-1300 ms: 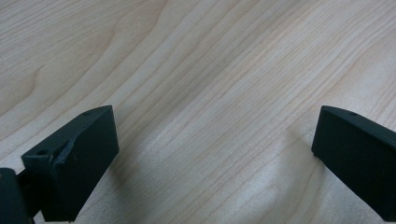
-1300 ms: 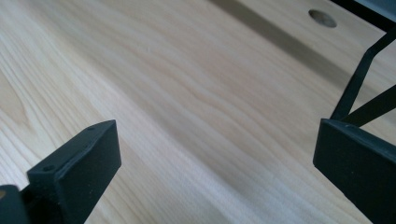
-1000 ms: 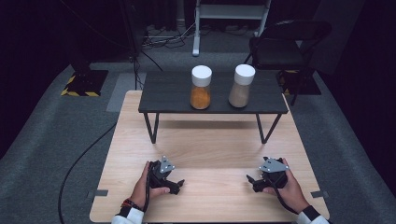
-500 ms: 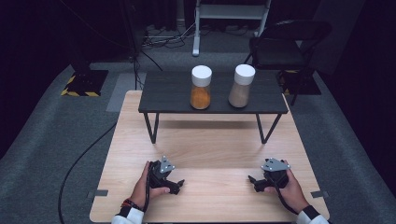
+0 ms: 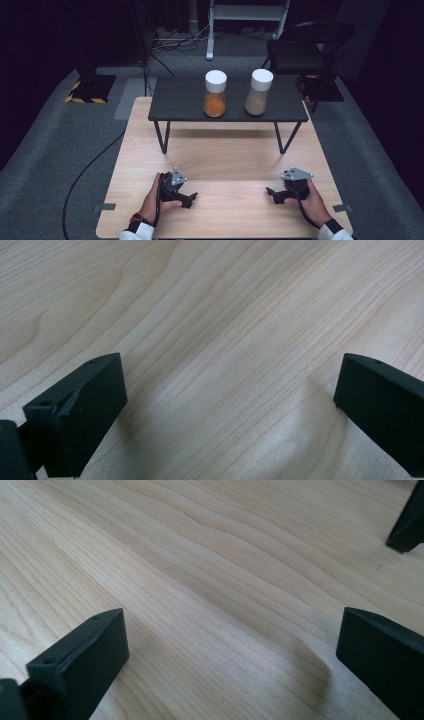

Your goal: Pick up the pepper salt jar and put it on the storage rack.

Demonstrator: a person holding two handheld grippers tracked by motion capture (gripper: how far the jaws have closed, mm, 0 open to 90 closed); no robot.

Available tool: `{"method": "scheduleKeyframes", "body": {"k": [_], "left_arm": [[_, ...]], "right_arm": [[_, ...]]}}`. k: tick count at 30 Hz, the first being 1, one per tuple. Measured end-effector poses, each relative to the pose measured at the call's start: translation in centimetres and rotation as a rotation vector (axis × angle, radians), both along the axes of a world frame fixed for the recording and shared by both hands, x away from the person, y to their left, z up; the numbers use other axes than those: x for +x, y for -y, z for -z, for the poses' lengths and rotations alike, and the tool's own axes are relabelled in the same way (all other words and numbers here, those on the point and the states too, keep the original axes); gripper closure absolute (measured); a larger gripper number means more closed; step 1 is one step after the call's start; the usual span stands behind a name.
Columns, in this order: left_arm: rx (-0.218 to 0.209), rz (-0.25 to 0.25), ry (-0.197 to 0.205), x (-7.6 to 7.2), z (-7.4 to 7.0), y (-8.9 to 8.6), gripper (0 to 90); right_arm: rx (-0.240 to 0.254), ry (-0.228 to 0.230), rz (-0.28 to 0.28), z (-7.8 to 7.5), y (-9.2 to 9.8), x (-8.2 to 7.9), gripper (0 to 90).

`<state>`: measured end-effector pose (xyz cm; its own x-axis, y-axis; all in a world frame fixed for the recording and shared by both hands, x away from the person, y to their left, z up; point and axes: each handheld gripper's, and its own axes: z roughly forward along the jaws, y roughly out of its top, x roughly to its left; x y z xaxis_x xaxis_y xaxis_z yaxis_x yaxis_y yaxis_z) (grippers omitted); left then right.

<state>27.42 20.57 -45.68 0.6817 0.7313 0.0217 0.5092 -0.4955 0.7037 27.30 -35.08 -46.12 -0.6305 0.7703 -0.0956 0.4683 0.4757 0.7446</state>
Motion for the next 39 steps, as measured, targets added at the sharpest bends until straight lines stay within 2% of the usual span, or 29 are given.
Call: {"method": "scheduleKeyframes", "body": {"k": [5, 39], "left_arm": [[-0.001, -0.001, -0.001, 0.03, 0.0, 0.03, 0.3], [0.0, -0.008, -0.002, -0.09, -0.01, 0.14, 0.4]], "right_arm": [[0.038, -0.064, 0.011, -0.23, 0.65, 1.08, 0.0], [0.039, -0.064, 0.015, -0.22, 0.65, 0.99, 0.0]]}}
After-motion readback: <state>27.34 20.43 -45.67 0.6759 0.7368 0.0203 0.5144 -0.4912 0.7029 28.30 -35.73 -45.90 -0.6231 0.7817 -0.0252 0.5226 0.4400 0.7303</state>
